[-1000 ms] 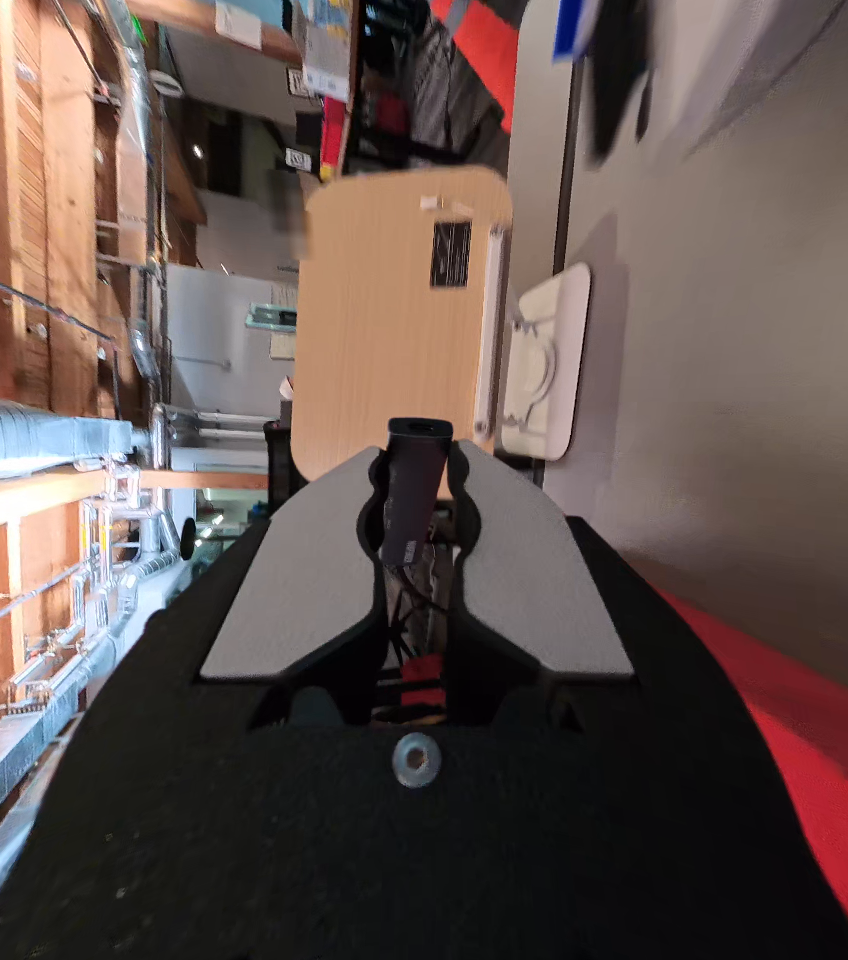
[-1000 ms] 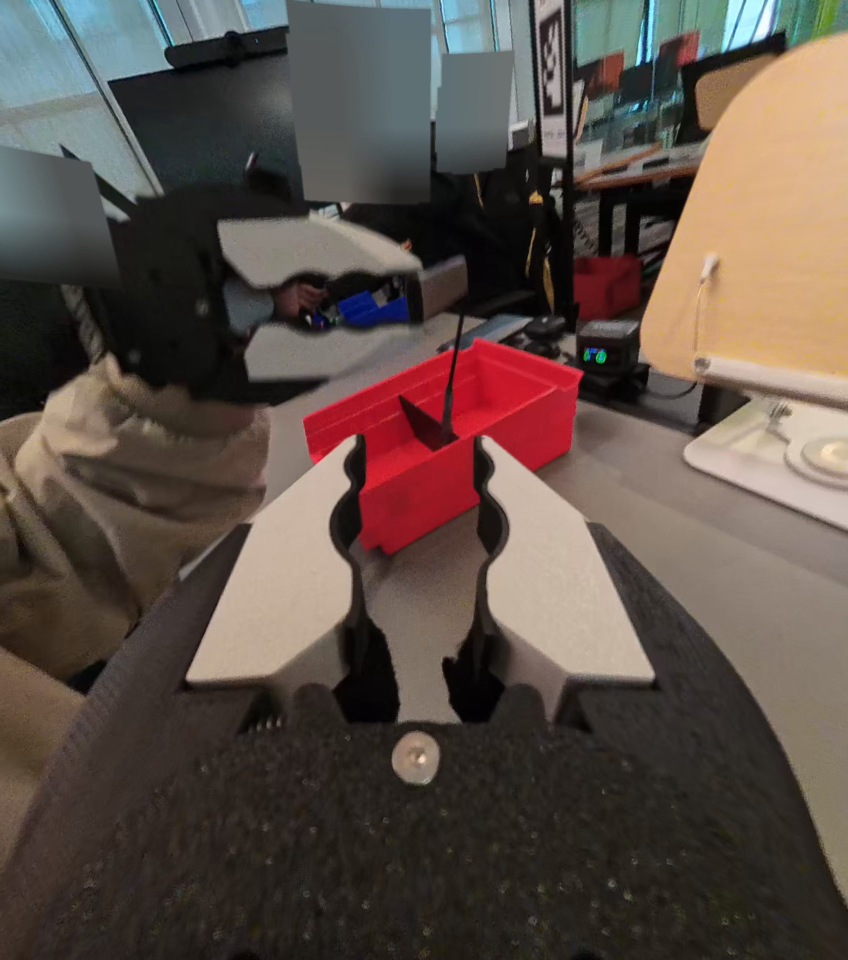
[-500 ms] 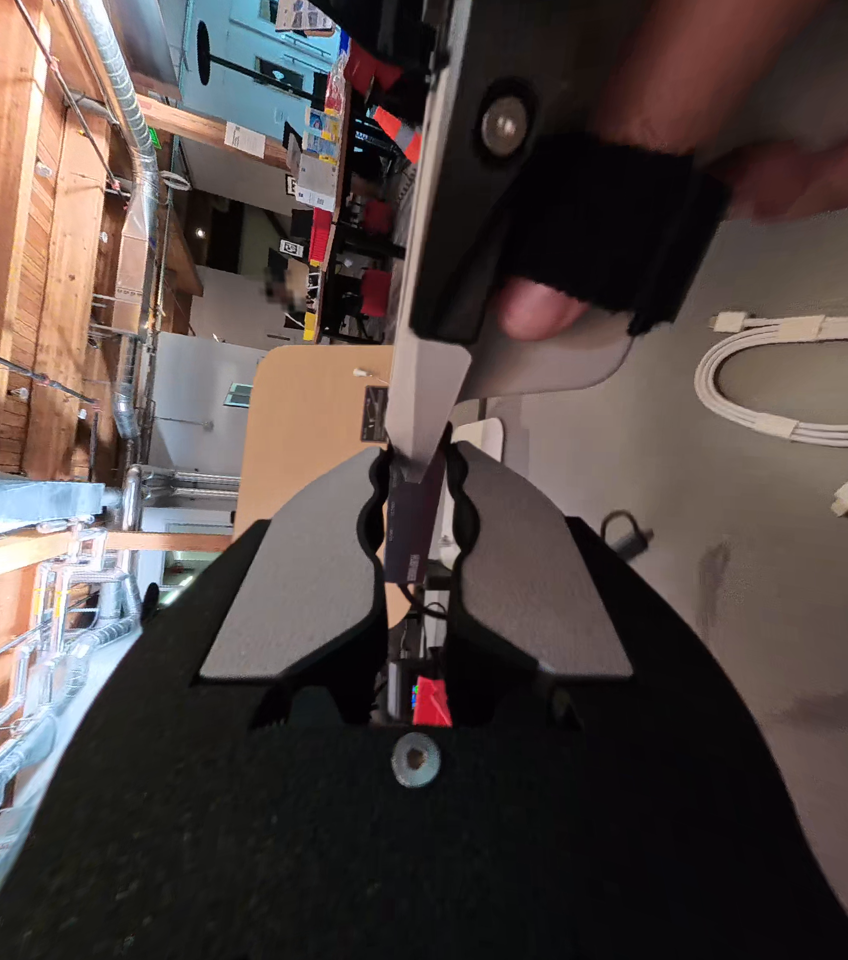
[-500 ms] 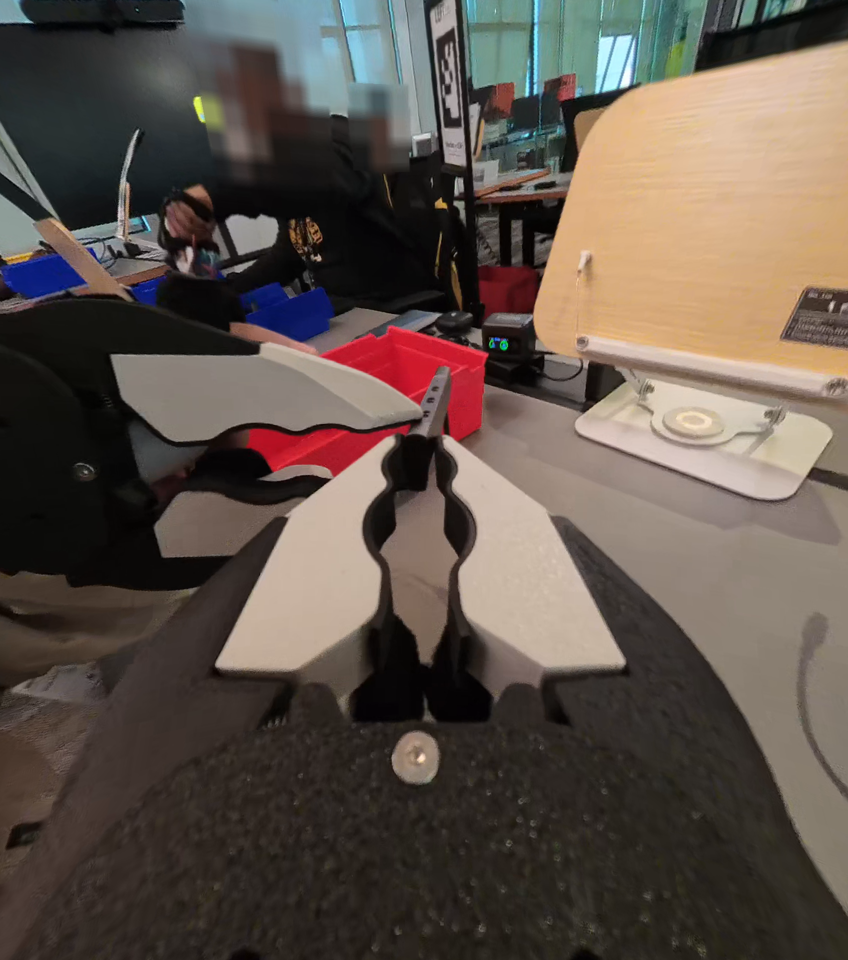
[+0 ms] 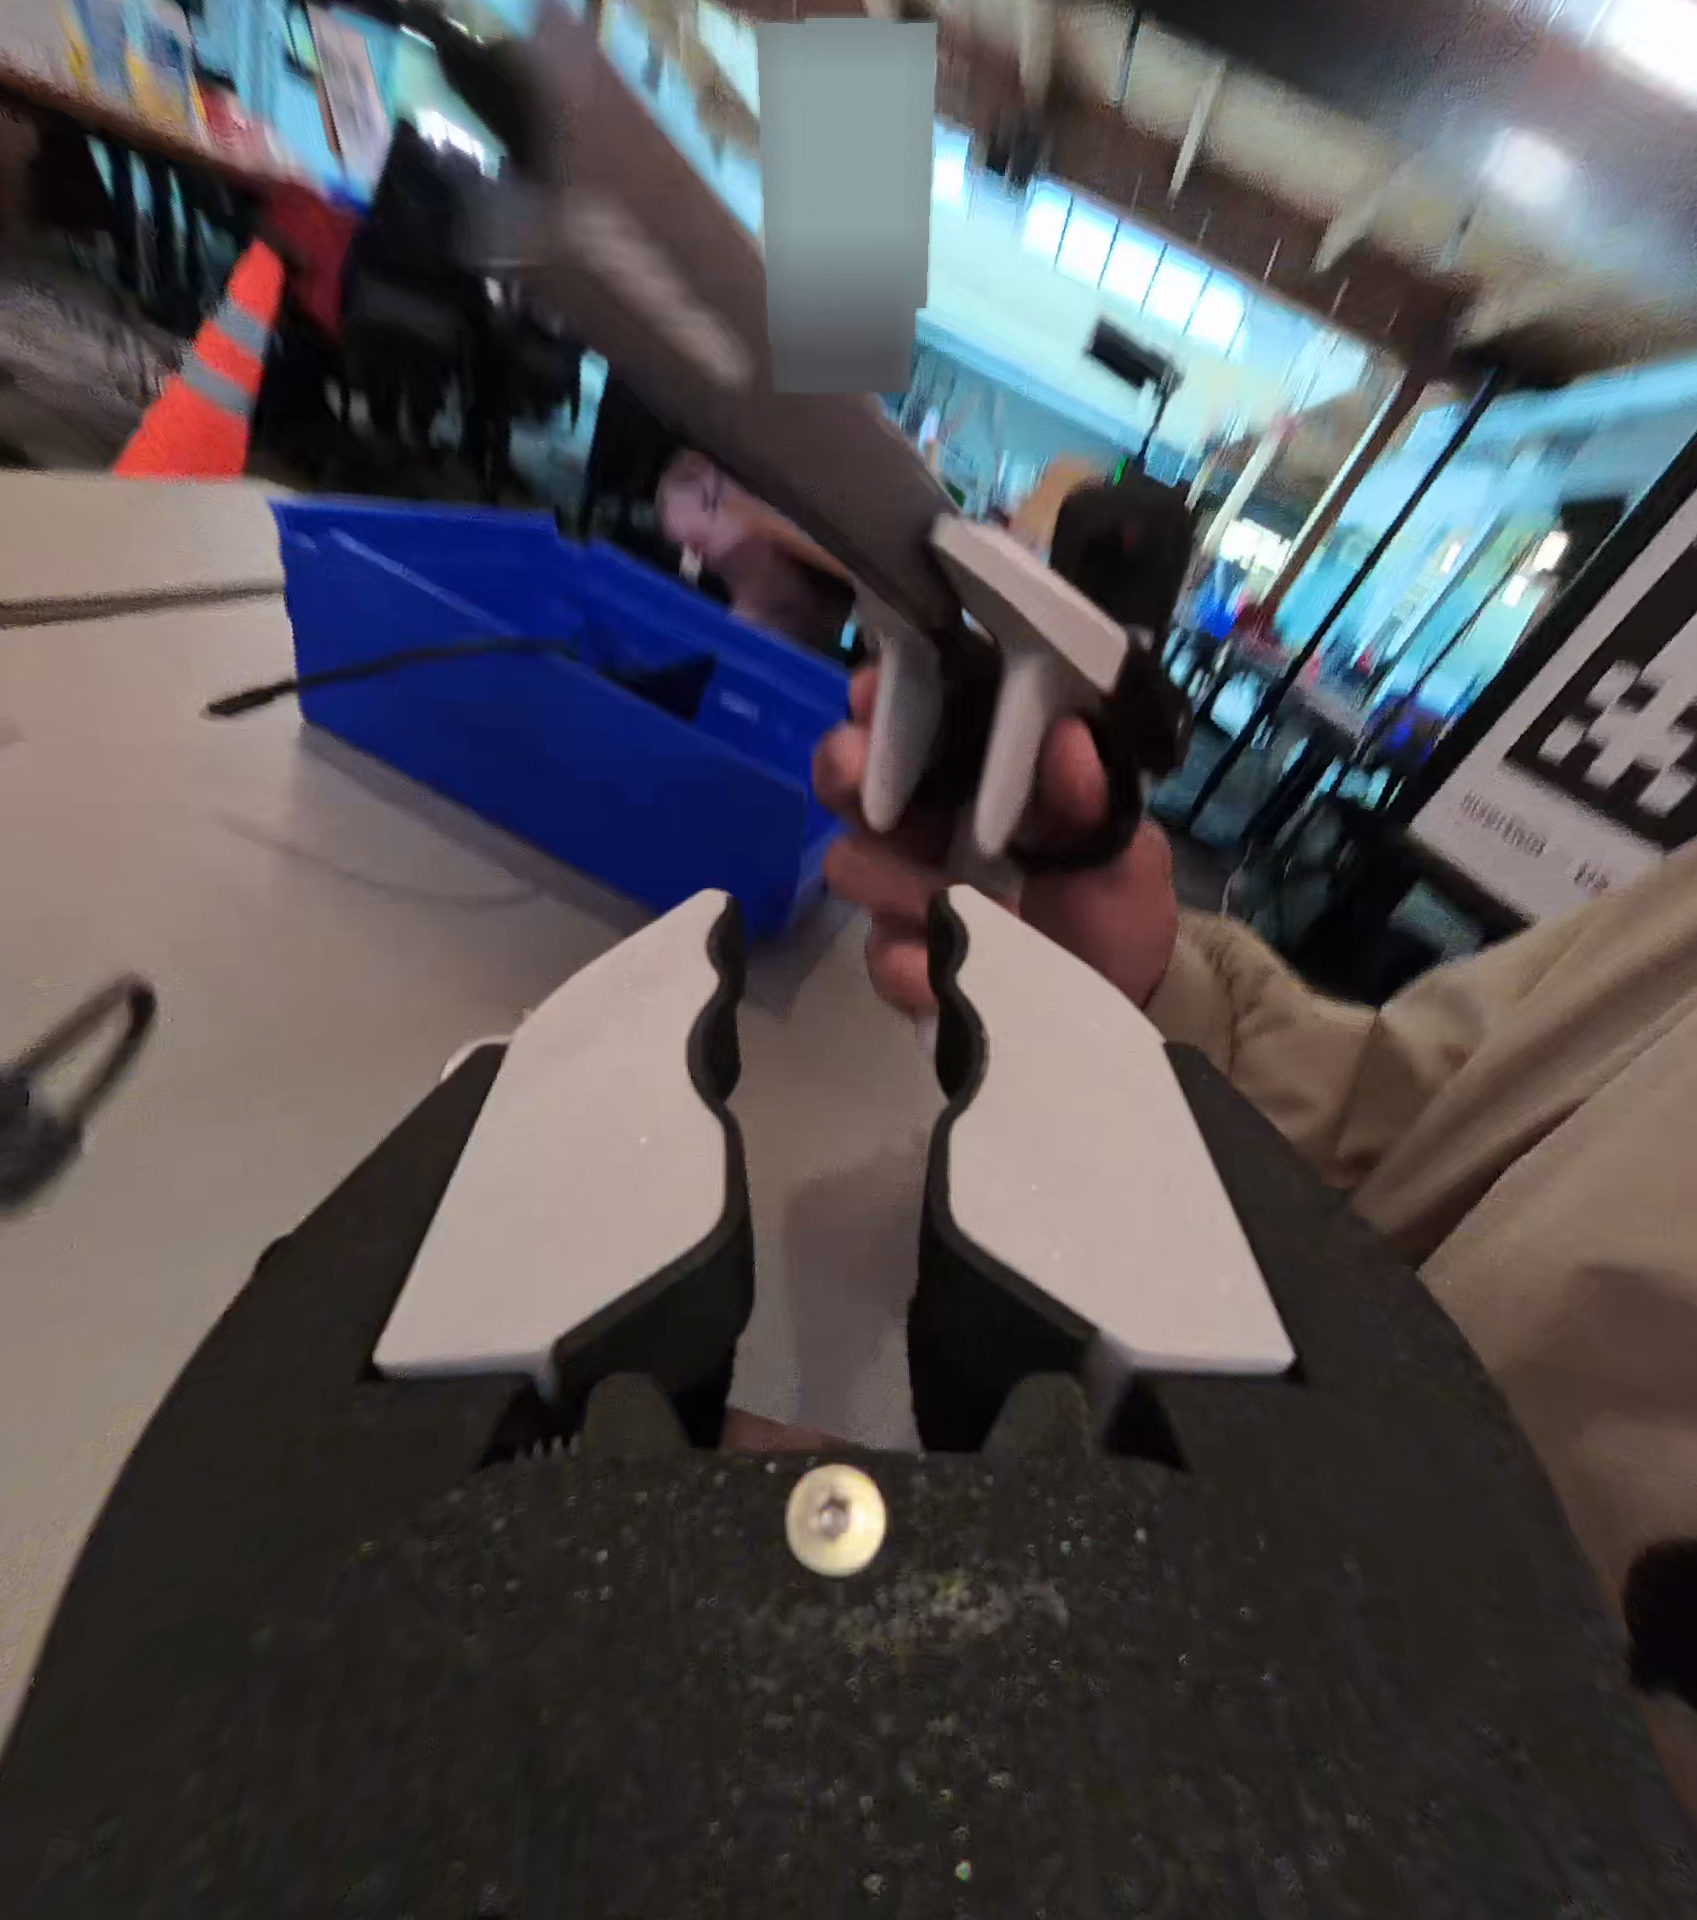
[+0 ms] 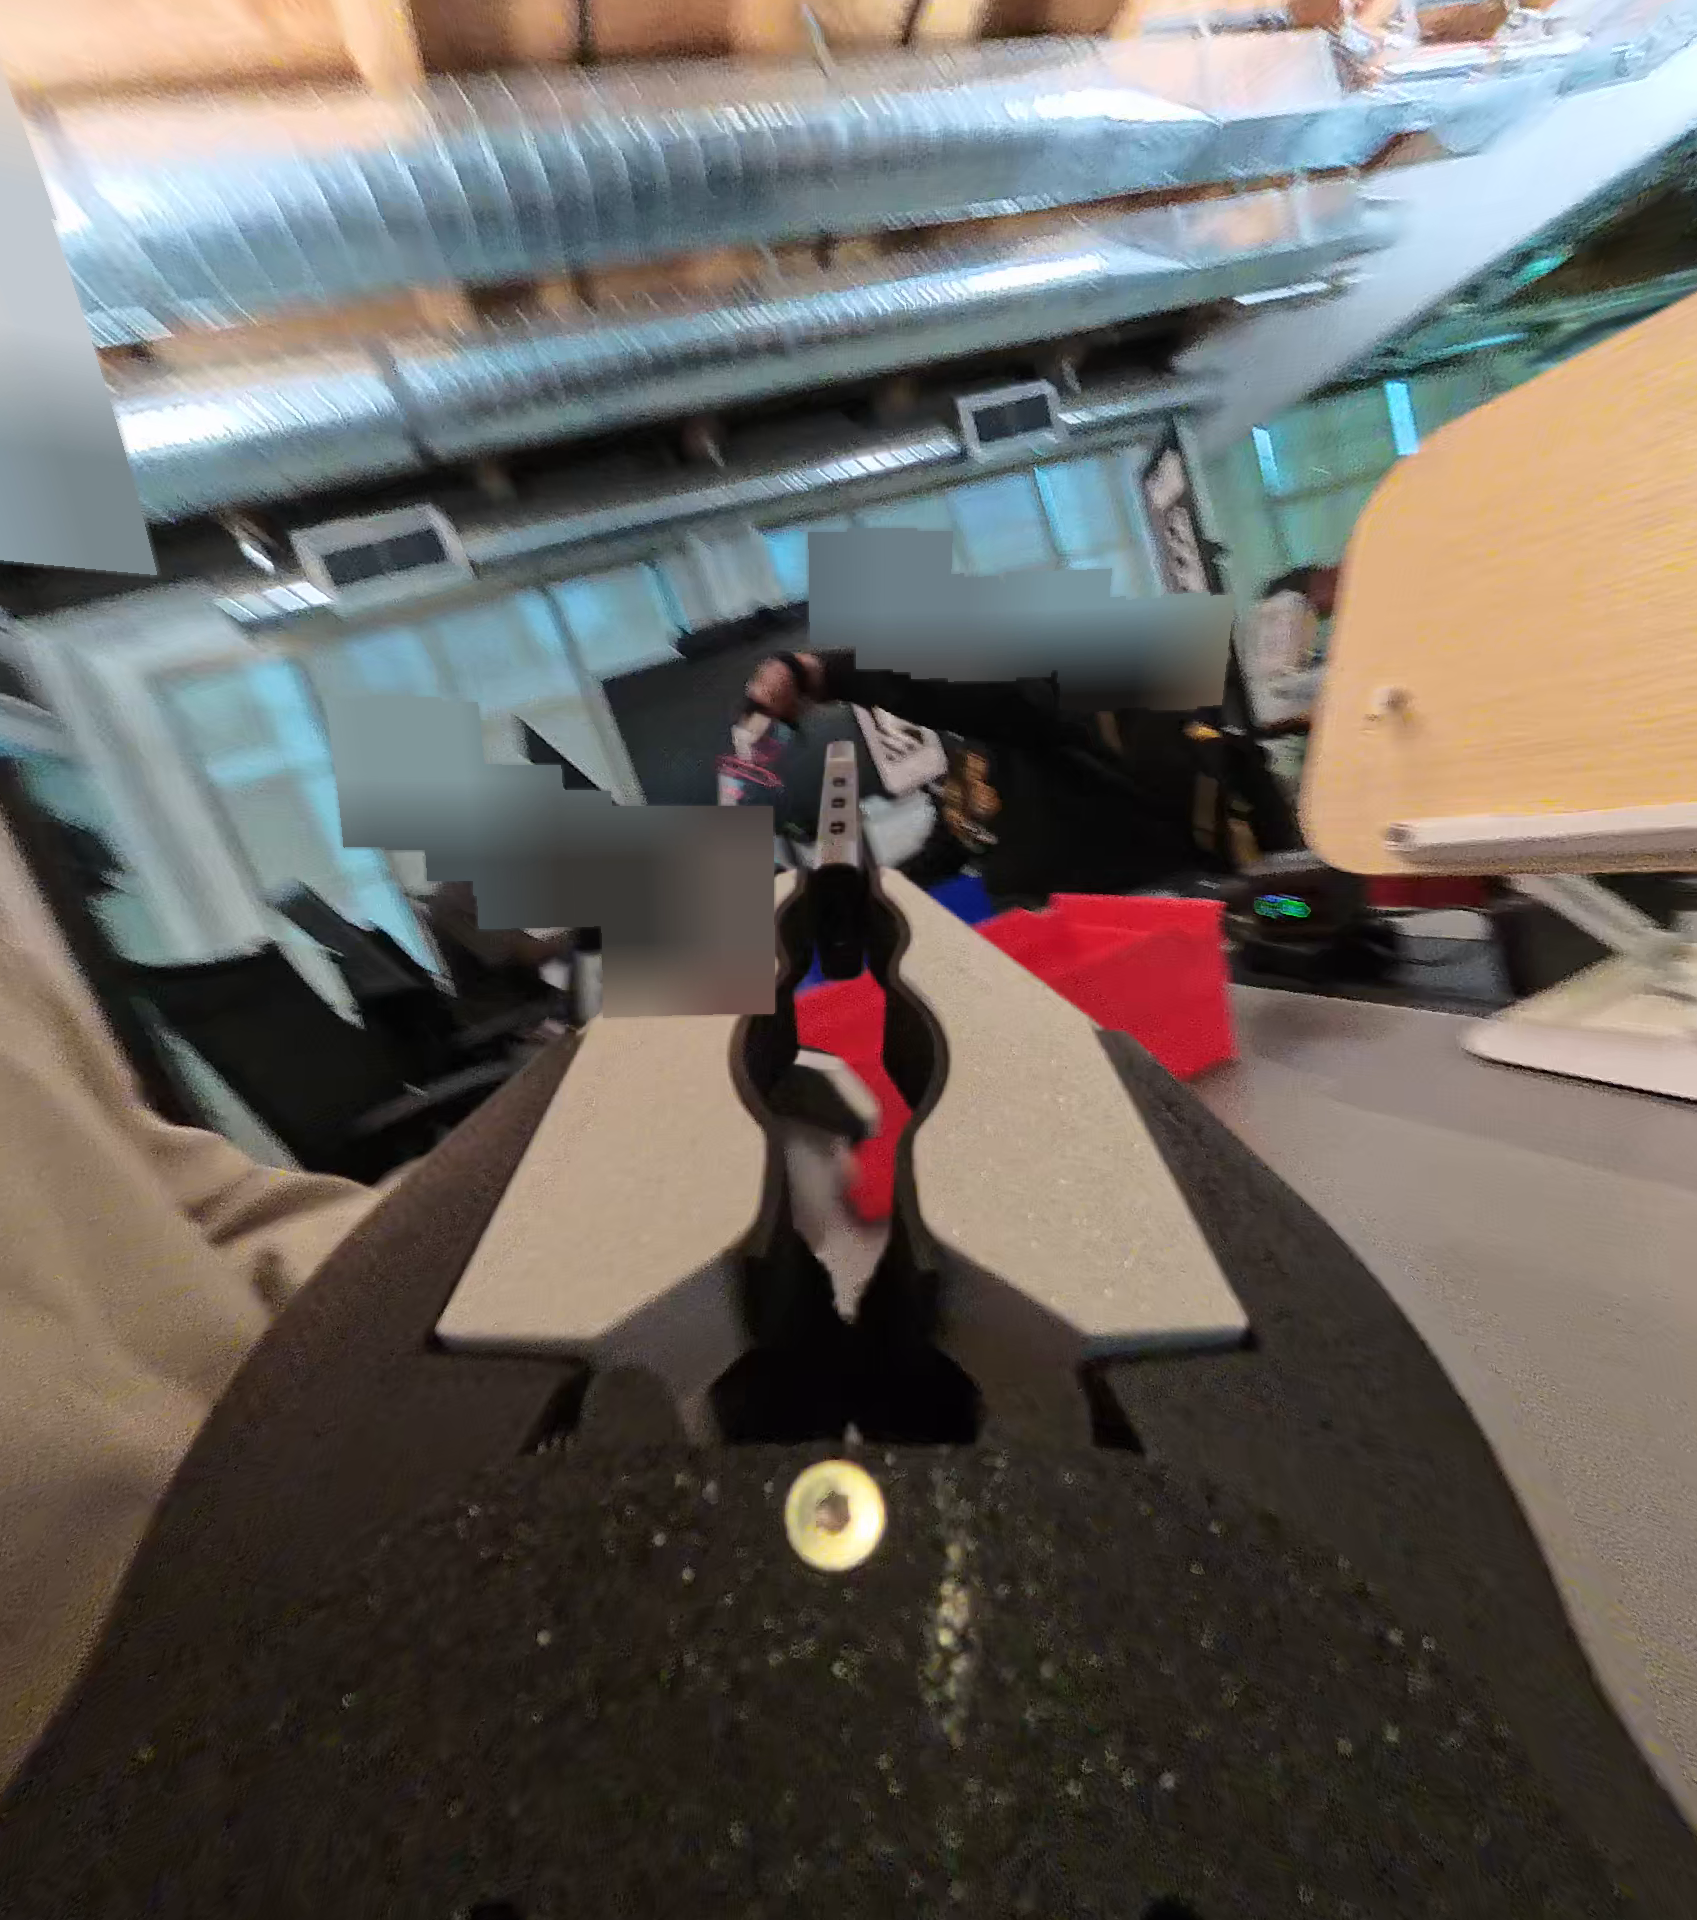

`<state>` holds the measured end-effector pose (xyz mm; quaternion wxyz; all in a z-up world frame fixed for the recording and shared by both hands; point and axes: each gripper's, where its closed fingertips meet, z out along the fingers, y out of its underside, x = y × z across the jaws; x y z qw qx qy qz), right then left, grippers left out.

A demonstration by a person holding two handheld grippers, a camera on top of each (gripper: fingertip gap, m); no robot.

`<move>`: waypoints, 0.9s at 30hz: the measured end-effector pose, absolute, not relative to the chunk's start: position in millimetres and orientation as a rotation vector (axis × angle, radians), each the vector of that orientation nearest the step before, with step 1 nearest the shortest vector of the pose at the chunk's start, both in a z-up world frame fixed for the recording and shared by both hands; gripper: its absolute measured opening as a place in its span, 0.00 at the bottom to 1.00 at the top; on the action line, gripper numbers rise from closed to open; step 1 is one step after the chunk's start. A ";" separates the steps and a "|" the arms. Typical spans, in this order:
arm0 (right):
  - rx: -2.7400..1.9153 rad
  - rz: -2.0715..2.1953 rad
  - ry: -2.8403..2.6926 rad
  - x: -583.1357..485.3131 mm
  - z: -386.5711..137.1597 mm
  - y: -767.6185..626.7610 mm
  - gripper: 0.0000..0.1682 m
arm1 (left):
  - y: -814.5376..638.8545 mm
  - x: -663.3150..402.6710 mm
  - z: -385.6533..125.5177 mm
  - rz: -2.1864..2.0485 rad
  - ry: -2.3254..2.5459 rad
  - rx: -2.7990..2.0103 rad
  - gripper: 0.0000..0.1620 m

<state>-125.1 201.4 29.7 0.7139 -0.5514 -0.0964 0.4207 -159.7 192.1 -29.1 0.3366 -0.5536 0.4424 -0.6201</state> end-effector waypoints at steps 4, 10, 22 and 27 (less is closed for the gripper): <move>-1.177 1.131 -0.245 -145.9 21.8 195.8 0.04 | 195.6 -162.4 -11.1 -1.725 1.061 -1.293 0.23; -1.213 1.232 -0.343 -169.2 7.0 190.8 0.04 | 187.2 -171.1 3.5 -1.784 1.132 -1.189 0.13; -1.317 1.190 -0.482 -181.7 -13.0 187.5 0.05 | 185.9 -181.4 -5.7 -1.698 1.260 -1.168 0.06; -1.422 1.143 -0.532 -181.2 -29.4 191.1 0.06 | 187.5 -182.3 -21.3 -1.552 1.353 -1.209 0.06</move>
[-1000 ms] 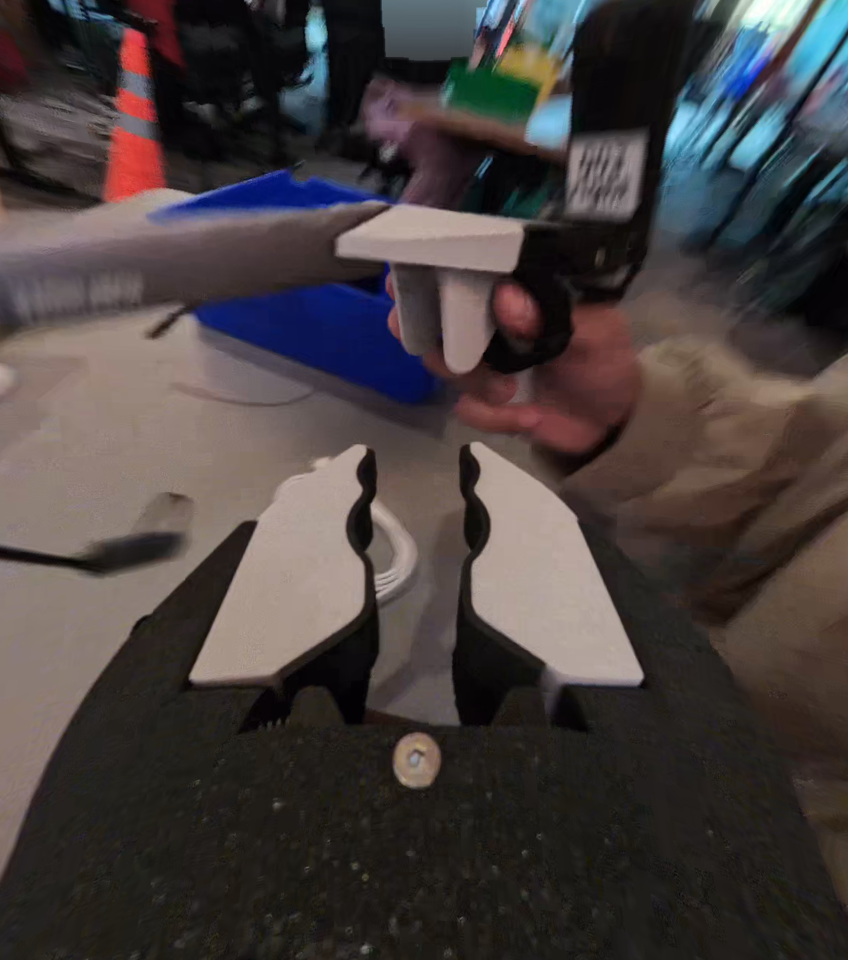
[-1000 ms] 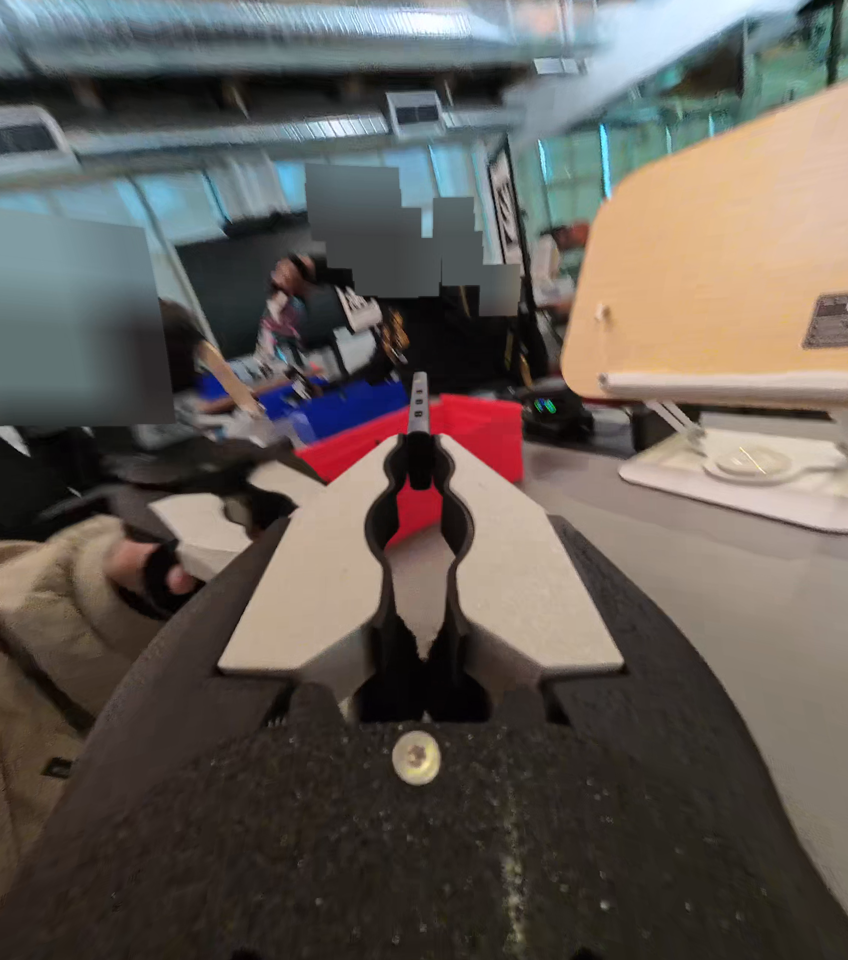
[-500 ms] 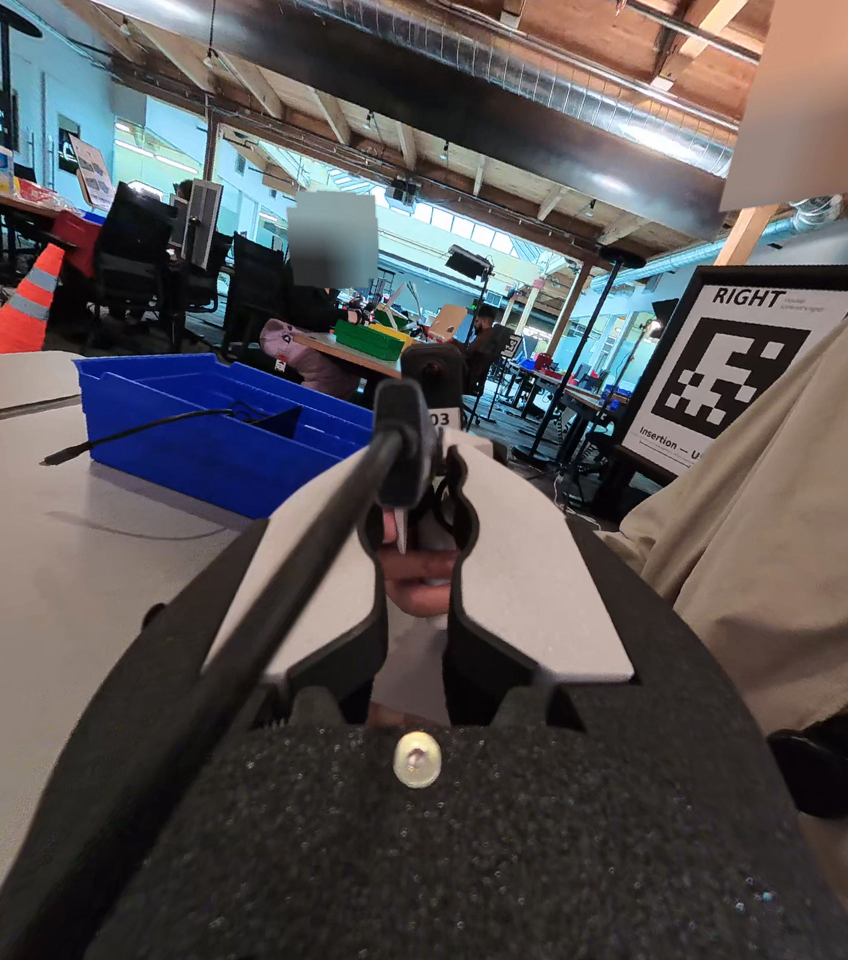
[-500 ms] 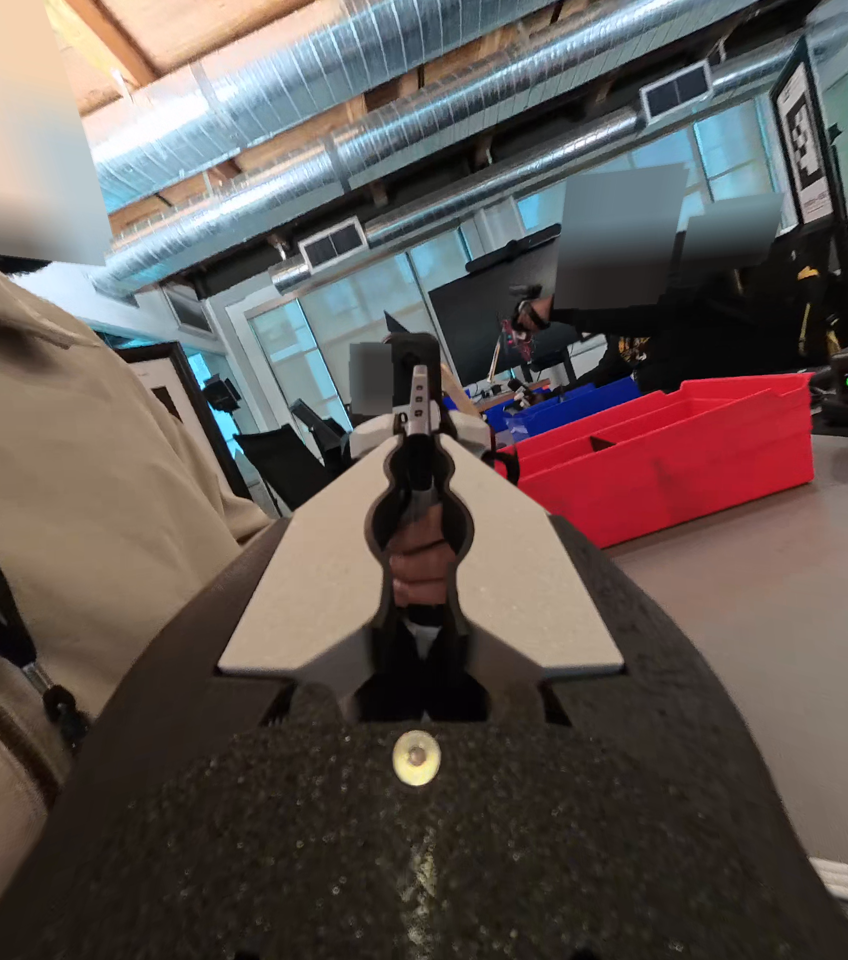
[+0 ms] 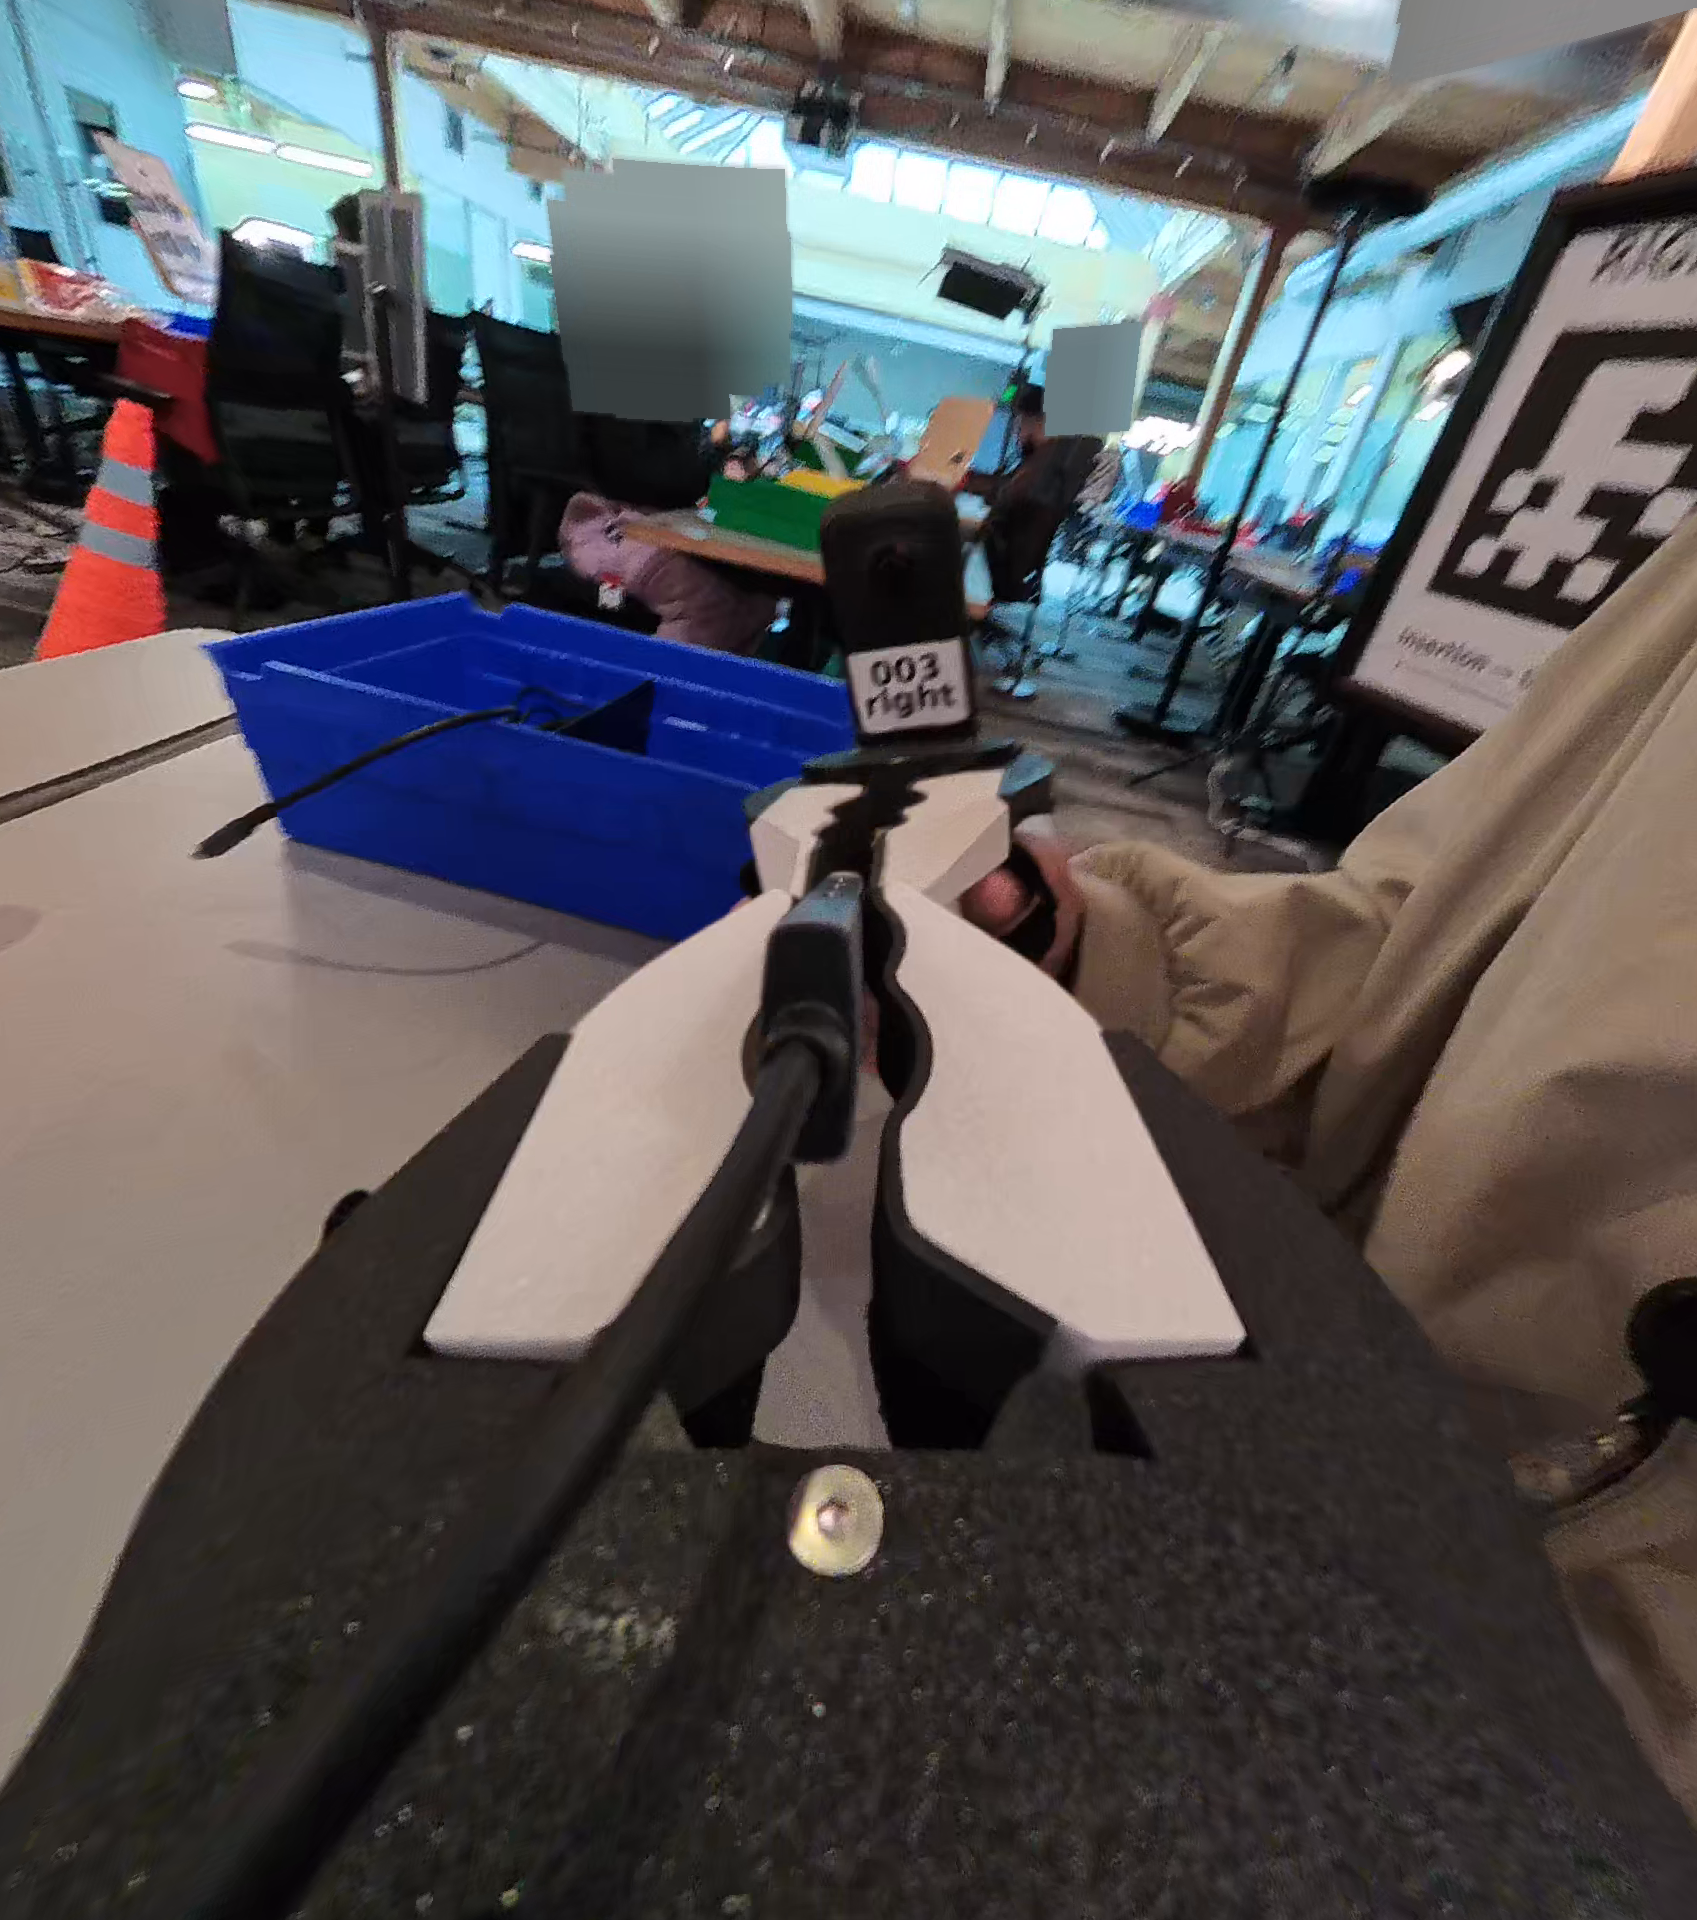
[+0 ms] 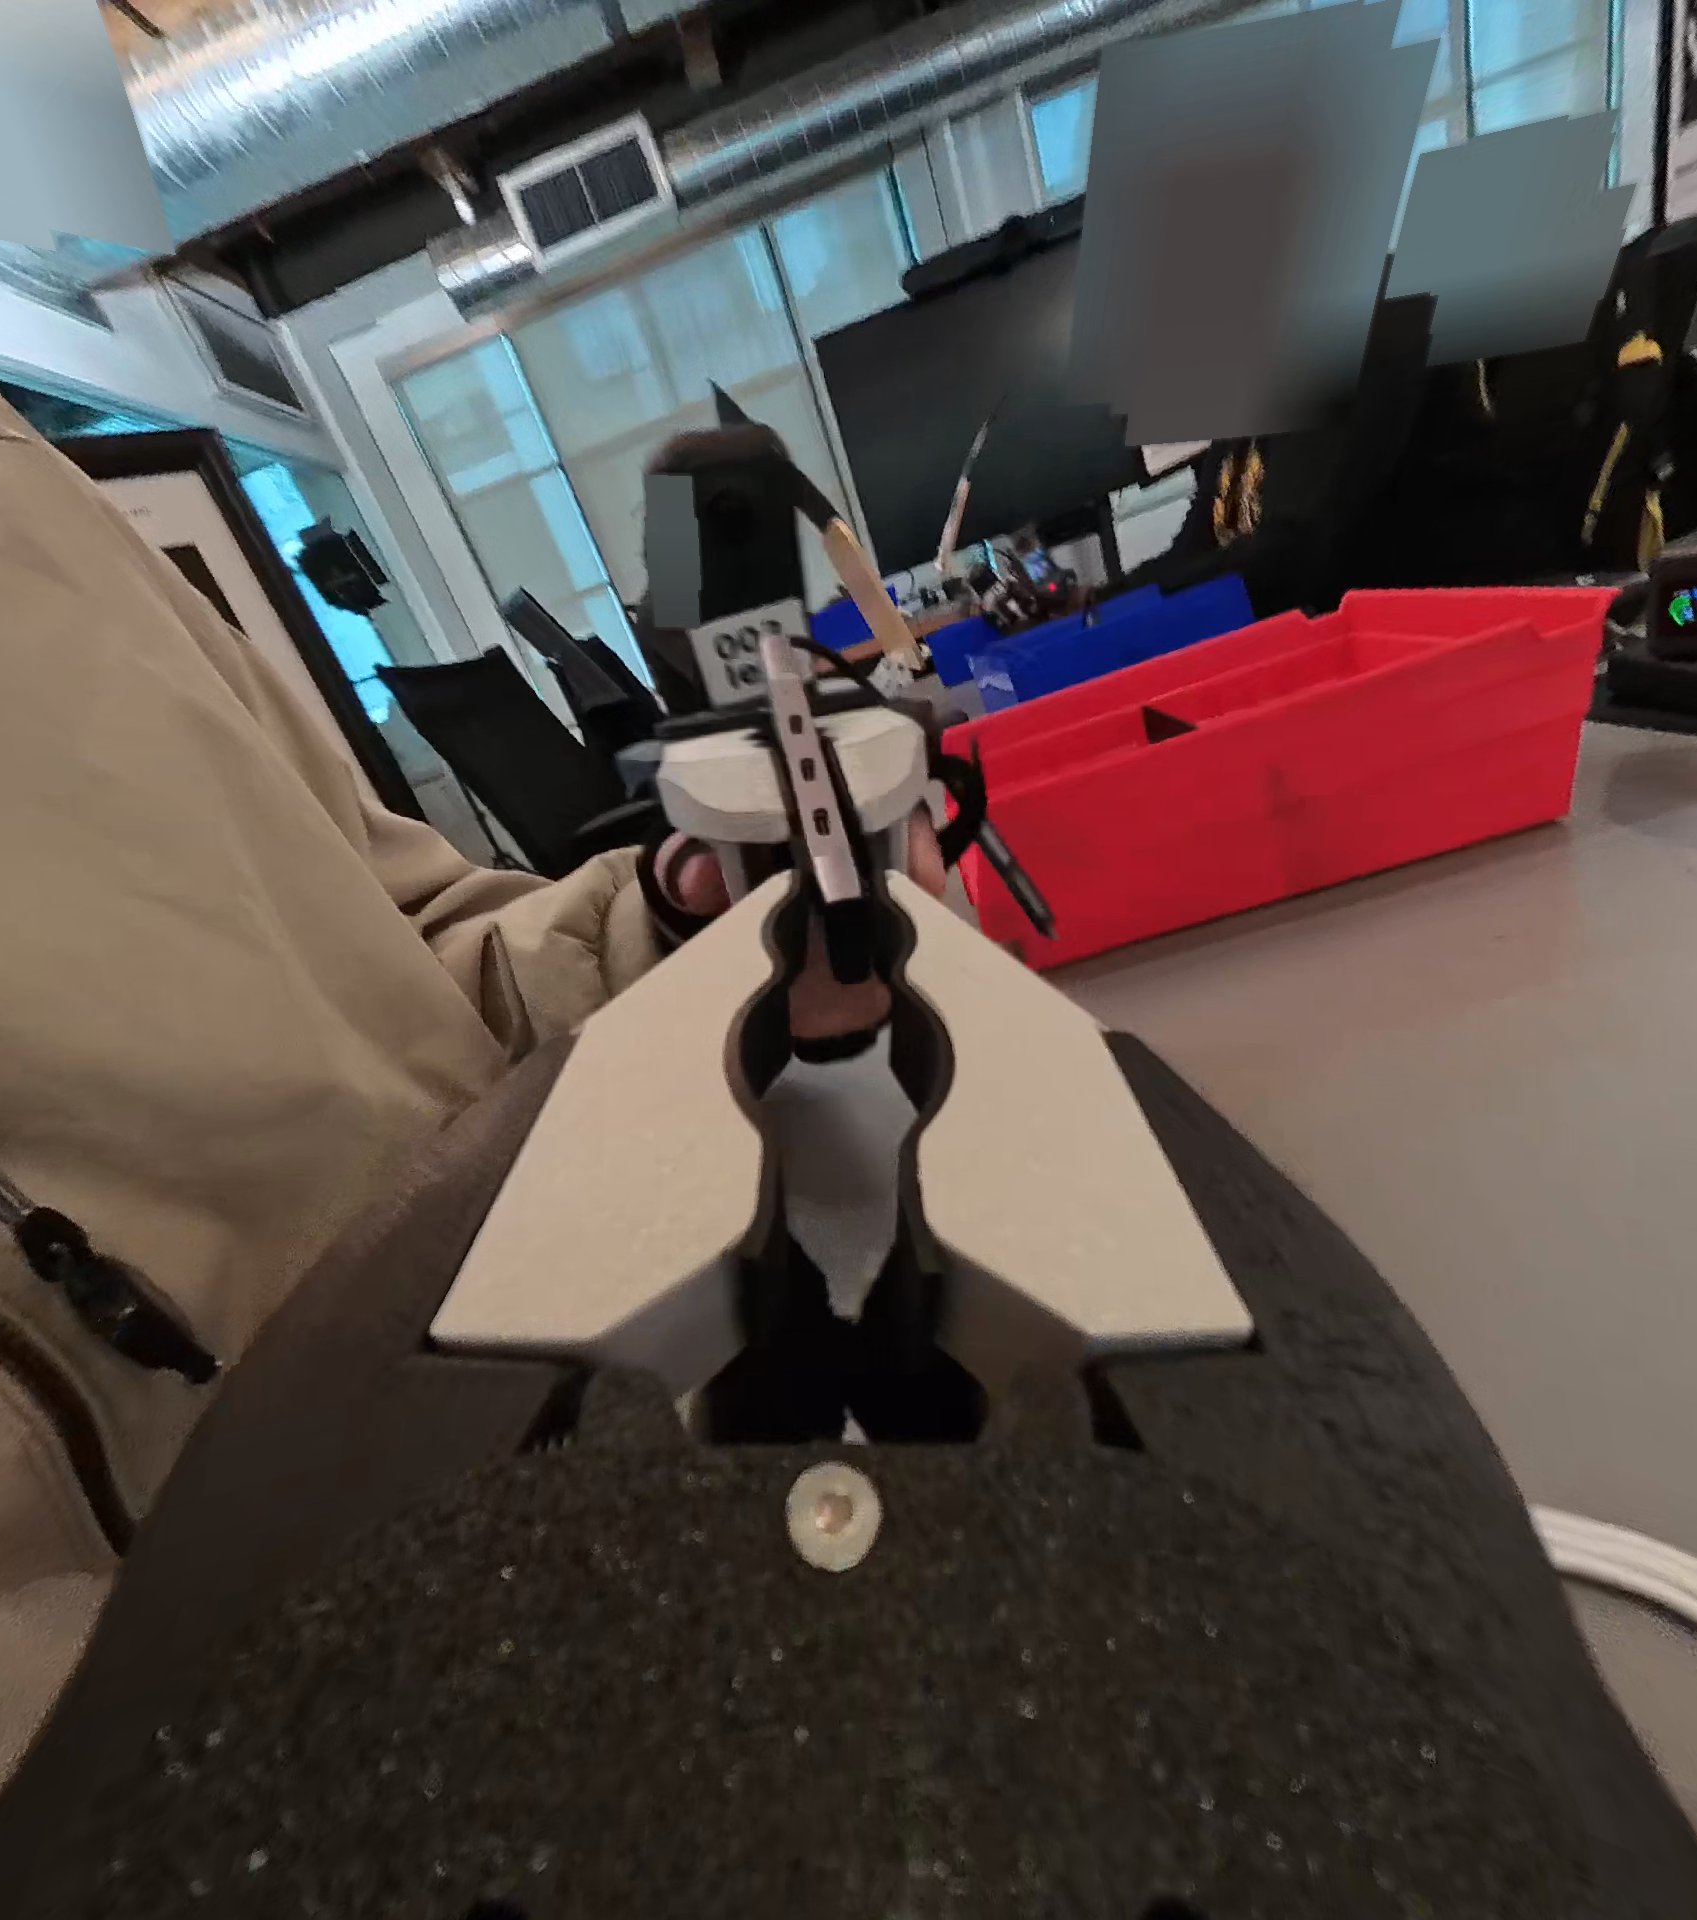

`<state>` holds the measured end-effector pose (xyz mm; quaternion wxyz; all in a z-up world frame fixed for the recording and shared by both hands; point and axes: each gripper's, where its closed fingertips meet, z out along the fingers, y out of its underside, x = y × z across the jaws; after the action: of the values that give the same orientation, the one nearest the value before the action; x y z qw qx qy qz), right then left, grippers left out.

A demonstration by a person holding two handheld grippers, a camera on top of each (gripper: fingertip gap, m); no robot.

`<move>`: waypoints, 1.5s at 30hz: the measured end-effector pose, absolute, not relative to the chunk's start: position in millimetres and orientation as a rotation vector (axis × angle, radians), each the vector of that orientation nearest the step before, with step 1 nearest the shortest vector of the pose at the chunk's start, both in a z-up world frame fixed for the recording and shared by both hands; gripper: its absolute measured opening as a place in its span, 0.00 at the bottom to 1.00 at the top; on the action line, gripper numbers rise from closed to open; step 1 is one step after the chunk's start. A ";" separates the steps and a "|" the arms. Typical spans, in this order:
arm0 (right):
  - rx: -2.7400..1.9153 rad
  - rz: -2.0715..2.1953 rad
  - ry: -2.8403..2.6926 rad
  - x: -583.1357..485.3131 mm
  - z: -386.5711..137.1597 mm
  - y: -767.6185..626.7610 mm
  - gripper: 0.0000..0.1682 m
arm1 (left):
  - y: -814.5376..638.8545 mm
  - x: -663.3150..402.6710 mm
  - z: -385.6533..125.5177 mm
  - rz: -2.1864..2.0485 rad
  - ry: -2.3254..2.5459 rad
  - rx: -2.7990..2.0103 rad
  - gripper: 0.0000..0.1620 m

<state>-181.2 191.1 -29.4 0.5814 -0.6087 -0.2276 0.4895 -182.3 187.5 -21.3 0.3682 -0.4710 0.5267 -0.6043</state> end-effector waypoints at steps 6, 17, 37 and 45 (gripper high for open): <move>-1.770 0.742 -0.456 -147.4 -73.4 215.3 0.16 | 220.9 -198.8 -31.1 -1.124 1.318 -1.166 0.06; -2.200 0.469 -0.369 -158.7 -178.2 200.5 0.07 | 231.0 -211.1 -47.1 -1.117 1.207 -1.092 0.06; -2.169 0.651 -0.506 -174.5 -99.1 184.0 0.02 | 222.7 -201.3 -88.5 -0.649 1.516 -0.884 0.06; -2.236 0.666 -0.639 -184.3 -93.9 180.4 0.02 | 211.6 -190.8 -107.4 -0.485 1.639 -0.792 0.06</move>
<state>-184.3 180.4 -93.9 0.3532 -0.8647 -0.2473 0.2575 -190.8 211.6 -107.4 0.5881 -0.3401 0.7037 -0.2082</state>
